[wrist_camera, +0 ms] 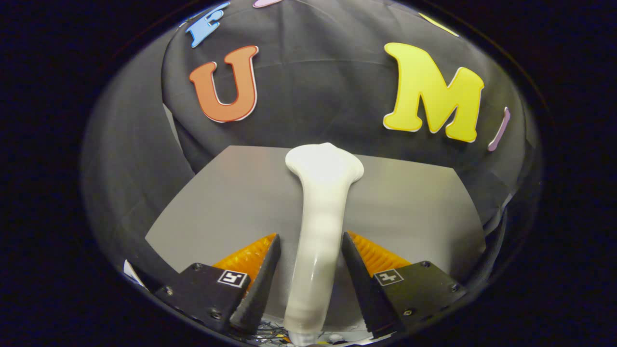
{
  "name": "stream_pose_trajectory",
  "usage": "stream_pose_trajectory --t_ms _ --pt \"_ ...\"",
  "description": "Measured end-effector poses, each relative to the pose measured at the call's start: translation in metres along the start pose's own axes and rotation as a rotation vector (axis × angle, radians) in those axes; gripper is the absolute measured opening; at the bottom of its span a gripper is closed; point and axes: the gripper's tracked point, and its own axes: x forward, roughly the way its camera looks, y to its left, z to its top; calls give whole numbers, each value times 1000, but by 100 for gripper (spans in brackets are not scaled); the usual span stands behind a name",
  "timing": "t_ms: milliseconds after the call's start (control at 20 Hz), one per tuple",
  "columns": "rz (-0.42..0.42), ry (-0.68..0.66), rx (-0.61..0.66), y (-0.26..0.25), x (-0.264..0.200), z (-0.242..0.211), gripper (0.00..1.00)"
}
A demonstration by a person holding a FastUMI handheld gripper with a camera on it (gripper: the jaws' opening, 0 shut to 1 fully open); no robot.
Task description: Iron the clothes twice with a garment steamer, once on the left side and once on the right side.
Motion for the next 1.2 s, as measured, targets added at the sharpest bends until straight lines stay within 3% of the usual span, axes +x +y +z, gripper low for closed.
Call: stream_pose_trajectory --t_ms 150,350,500,750,1200 --pt "-47 -4 23 -7 5 1 58" --pt "20 -14 53 1 2 3 37" --pt "37 -54 31 0 -7 5 35" --pt "73 -178 22 -2 -66 3 33" --pt "180 -381 47 -10 -221 -27 33"
